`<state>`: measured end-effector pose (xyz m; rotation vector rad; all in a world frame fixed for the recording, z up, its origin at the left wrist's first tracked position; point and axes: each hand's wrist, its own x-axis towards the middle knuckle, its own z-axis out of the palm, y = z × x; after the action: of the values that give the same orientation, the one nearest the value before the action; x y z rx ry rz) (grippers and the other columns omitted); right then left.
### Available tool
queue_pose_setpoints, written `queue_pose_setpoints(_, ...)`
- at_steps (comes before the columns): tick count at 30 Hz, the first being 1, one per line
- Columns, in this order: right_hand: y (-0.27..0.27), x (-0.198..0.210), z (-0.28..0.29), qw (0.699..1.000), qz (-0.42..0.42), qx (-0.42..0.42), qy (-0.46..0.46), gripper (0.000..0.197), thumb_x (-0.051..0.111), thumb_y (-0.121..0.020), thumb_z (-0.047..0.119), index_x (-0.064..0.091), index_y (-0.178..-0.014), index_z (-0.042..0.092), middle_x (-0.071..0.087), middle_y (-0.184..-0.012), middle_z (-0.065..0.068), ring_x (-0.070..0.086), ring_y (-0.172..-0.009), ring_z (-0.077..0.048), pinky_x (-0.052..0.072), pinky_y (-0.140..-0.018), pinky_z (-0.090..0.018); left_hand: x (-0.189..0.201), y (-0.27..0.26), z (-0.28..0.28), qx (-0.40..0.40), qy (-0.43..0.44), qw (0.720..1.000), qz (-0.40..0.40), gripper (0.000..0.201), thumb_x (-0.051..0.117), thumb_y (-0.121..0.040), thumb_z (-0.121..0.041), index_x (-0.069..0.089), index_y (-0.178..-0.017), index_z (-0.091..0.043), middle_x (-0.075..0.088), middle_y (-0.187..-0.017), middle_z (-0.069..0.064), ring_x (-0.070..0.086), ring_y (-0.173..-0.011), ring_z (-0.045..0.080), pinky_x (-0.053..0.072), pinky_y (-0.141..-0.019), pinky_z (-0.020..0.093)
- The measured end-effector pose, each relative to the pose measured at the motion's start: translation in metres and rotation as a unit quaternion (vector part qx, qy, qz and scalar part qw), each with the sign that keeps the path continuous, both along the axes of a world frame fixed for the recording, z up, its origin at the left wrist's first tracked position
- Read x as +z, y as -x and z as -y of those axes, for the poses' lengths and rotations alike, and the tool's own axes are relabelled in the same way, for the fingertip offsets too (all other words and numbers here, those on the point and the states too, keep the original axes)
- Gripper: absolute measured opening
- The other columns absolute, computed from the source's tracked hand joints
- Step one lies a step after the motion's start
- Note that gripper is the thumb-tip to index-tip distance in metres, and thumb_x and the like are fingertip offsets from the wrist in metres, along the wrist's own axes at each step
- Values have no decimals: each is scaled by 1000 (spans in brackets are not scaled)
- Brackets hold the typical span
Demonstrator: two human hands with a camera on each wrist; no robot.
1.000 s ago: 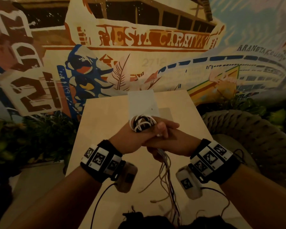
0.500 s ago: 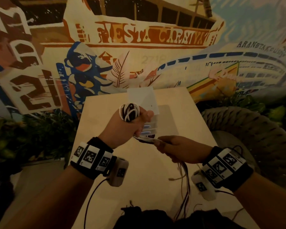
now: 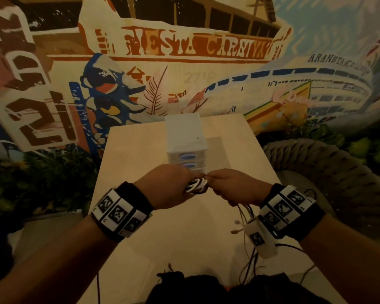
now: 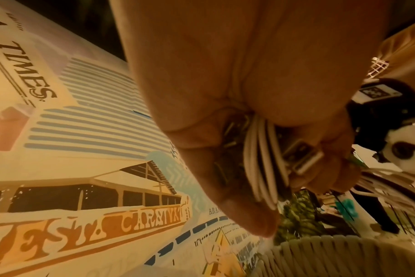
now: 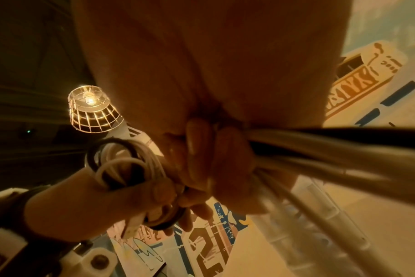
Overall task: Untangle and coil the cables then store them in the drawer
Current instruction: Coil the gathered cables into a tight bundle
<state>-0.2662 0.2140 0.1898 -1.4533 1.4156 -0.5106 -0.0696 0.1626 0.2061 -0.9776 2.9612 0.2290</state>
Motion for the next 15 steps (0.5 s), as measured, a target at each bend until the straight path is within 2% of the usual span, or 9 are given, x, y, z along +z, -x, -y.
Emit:
queue_pose_setpoints(1,-1,-1,1,1000,10,-10,-8,41,48,-103,36,62,-65,33,45,-62,4,34,-50,-17,33,-52,-31,-3,0,0,-4,-2,1000,0,31,43,-103,-49,63,-115,-29,71,-101,-3,67,-88,21,48,-71,31)
queue_pose_setpoints(3,-3,0,0,999,37,-22,-34,34,47,-104,30,60,-74,22,45,-62,2,34,-50,-15,31,-51,-29,-7,1,0,-14,7,1000,21,34,47,-101,-53,61,-118,-28,70,-106,-3,67,-93,22,52,-76,32)
queue_pose_setpoints(5,-4,4,0,997,52,-6,-50,35,43,-105,32,60,-80,15,50,-61,0,35,-50,-14,31,-51,-29,-11,2,1,-5,25,999,48,34,54,-99,-51,59,-122,-26,69,-109,-3,66,-96,22,52,-78,33)
queue_pose_setpoints(6,-4,7,0,997,47,6,-54,41,40,-106,35,62,-81,13,57,-60,1,38,-50,-14,34,-52,-28,-14,2,2,7,32,998,54,30,55,-99,-46,59,-121,-25,69,-107,-2,66,-94,23,50,-75,31)
queue_pose_setpoints(7,-5,9,2,997,42,15,-62,47,36,-106,39,65,-84,10,65,-63,1,44,-51,-16,37,-53,-28,-17,3,3,18,34,998,53,27,55,-100,-40,60,-121,-24,69,-105,-1,66,-92,23,46,-71,29)
queue_pose_setpoints(9,-8,13,7,995,27,35,-94,56,33,-104,48,71,-99,6,77,-84,-6,59,-61,-20,43,-57,-29,-18,5,1,27,28,998,52,26,54,-100,-33,63,-123,-25,70,-103,0,67,-94,24,42,-71,27)
queue_pose_setpoints(11,-10,17,12,990,-43,80,-109,48,47,-98,55,72,-108,15,77,-95,-2,71,-72,-18,51,-60,-28,-17,9,-4,26,13,998,63,26,51,-102,-31,67,-121,-24,71,-106,0,66,-98,24,45,-76,28)
queue_pose_setpoints(13,-13,23,14,979,-121,135,-97,29,69,-87,54,73,-100,28,75,-95,4,74,-77,-11,56,-63,-26,-16,13,-8,14,6,996,87,26,51,-101,-31,71,-115,-23,71,-103,0,67,-96,22,48,-77,29)
queue_pose_setpoints(15,-19,25,16,969,-168,148,-102,27,79,-80,47,74,-98,27,74,-92,6,75,-77,-10,57,-62,-25,-17,20,-9,10,-6,993,121,26,53,-100,-32,73,-114,-24,72,-102,-1,68,-95,21,49,-79,28)
